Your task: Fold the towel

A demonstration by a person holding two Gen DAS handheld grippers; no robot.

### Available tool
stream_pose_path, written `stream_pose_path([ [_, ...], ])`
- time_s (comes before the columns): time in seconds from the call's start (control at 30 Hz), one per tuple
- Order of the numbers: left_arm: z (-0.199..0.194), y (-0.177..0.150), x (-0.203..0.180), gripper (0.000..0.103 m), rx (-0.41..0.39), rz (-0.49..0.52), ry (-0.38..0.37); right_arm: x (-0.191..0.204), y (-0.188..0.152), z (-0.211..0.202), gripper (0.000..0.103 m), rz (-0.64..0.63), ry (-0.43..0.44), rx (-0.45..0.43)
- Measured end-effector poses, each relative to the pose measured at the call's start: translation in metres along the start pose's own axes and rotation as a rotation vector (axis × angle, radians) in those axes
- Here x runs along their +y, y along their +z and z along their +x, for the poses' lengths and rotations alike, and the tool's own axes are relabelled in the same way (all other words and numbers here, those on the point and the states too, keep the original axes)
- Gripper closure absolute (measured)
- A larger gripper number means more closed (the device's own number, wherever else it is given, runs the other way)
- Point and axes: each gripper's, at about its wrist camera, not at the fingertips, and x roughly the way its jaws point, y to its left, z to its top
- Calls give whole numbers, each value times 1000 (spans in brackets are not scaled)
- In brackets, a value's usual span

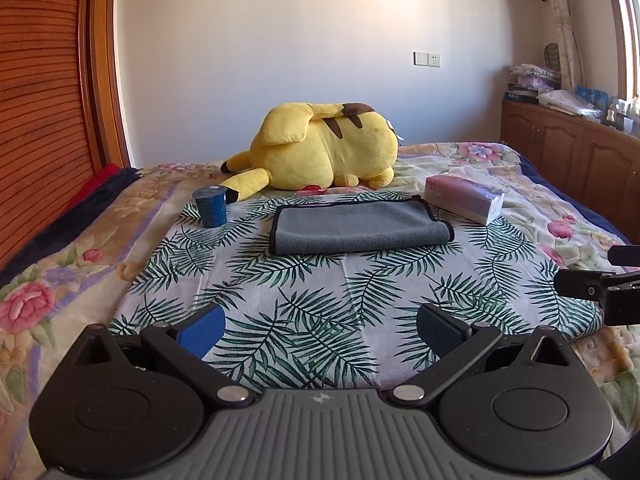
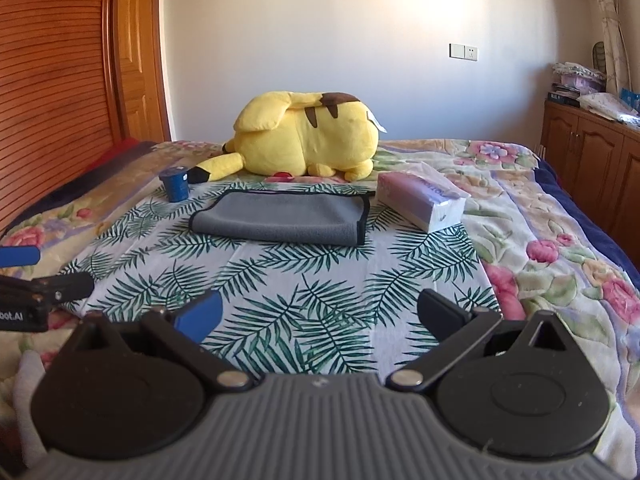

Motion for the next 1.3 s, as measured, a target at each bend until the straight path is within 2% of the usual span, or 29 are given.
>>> stream_pose_path([
  [0.23, -4, 1, 1, 16, -35, 1, 11, -7, -1, 1, 0, 40, -8, -13],
  [1.3, -28, 11, 8, 16, -187, -30, 17, -9, 0, -10, 0, 25, -38, -131],
])
